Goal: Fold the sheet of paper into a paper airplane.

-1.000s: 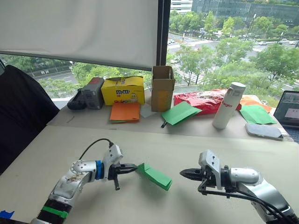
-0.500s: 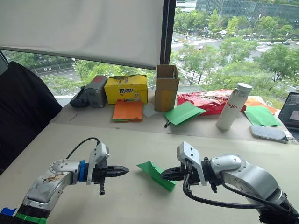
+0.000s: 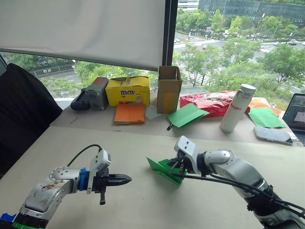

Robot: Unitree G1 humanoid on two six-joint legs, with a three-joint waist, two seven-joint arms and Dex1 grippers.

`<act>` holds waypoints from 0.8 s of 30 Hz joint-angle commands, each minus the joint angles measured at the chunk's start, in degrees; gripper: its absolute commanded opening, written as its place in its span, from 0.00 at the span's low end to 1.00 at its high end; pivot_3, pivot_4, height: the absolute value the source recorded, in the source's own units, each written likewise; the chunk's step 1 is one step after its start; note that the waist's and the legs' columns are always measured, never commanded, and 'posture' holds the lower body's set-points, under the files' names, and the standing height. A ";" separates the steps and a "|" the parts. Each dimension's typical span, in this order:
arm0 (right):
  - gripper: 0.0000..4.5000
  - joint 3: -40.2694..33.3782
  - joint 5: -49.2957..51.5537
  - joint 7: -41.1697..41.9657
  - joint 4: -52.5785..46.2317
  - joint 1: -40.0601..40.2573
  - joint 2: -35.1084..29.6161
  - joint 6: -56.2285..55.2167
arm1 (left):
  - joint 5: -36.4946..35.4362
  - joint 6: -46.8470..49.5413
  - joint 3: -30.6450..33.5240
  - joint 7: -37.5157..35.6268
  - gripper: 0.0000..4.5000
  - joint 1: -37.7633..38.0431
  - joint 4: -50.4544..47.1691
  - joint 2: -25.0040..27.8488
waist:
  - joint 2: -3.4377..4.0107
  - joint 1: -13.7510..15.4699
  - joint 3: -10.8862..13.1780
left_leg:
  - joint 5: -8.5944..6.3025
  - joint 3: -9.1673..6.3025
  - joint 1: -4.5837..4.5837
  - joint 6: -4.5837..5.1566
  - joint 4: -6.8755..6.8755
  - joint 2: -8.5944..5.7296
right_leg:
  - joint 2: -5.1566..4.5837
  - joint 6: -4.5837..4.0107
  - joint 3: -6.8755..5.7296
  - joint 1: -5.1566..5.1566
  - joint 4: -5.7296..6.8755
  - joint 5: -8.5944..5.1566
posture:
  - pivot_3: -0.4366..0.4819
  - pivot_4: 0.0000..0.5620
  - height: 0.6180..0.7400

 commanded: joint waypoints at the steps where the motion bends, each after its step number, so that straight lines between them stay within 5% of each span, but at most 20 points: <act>1: 0.00 -3.50 1.60 -2.01 -0.67 -2.54 3.65 1.01 | -0.40 -0.20 1.02 0.53 0.00 -1.81 -0.02 -0.03 | -0.02 -0.08 -0.01 | 0.00 -0.02 0.00 0.00 -0.01 0.03 | 0.04 0.00 0.00 0.00 0.00 0.00 | 0.48 0.27 0.31; 5: 0.00 2.97 -6.63 -7.47 -5.88 -4.38 2.91 3.94 | -0.54 0.22 1.41 1.66 0.00 -2.40 0.50 -0.48 | 0.06 -0.28 -0.01 | 0.00 -0.02 -0.01 0.00 -0.02 0.06 | 0.06 0.00 0.04 -0.04 0.13 0.00 | 0.48 0.27 0.31; 7: 0.00 4.21 -0.73 -2.39 -9.36 -4.57 2.00 10.23 | -0.39 0.17 1.16 1.86 0.00 -2.34 0.47 -0.44 | 0.05 -0.29 -0.01 | 0.00 0.02 -0.03 0.00 0.00 0.01 | -0.01 -0.01 0.04 -0.12 0.18 0.00 | 0.48 0.27 0.31; 16: 0.63 7.33 1.77 -2.08 -9.41 -5.18 0.82 18.68 | 0.18 0.63 -0.69 4.31 0.00 -2.48 -0.90 -1.30 | 0.02 -0.61 -0.01 | 0.00 0.00 0.00 0.00 0.01 0.01 | -0.06 -0.01 0.01 -0.09 0.16 0.00 | 0.48 0.27 0.31; 24: 0.63 4.02 3.81 -3.54 -7.14 -5.04 3.76 20.30 | -0.05 1.80 -1.04 5.05 0.00 -3.17 -1.91 -1.03 | 0.01 -1.06 -0.01 | 0.01 -0.02 0.00 0.00 0.01 0.02 | -0.03 -0.01 0.00 -0.08 0.20 0.00 | 0.48 0.27 0.31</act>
